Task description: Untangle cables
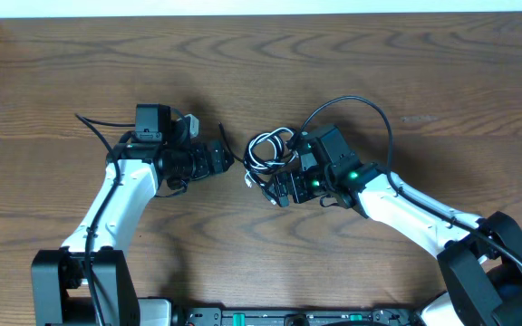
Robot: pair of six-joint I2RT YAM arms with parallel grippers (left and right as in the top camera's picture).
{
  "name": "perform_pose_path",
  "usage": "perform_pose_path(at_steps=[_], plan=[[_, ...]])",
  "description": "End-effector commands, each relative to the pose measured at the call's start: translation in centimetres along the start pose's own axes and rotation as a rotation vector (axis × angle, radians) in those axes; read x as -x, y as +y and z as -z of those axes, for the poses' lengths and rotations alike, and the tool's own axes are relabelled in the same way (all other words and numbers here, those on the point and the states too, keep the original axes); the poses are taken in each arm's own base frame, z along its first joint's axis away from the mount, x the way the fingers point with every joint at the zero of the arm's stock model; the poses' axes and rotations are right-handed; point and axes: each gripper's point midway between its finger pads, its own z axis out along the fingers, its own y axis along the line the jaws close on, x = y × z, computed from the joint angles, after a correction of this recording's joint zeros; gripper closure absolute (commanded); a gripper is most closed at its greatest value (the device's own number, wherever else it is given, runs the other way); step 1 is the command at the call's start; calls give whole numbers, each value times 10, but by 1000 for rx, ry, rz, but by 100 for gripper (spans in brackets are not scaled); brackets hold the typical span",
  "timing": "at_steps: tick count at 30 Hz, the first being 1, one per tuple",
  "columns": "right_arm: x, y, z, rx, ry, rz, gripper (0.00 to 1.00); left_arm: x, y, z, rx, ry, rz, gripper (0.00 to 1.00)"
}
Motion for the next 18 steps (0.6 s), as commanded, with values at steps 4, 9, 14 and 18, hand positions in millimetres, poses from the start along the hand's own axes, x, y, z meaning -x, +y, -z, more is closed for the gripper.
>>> perform_pose_path(at_steps=[4,9,14,18], plan=[[2,1,-2,-3,0,-5,1,2,-1,1,1,-4,-13,2],[2,1,-2,-3,-1,-5,1,3,-1,1,0,-6,-14,2],[38,16,1,54,-144,0,1,5,7,1,49,-21,-14,2],[67,45,11,186,-249,23,99,8,15,2,96,-36,-14,2]])
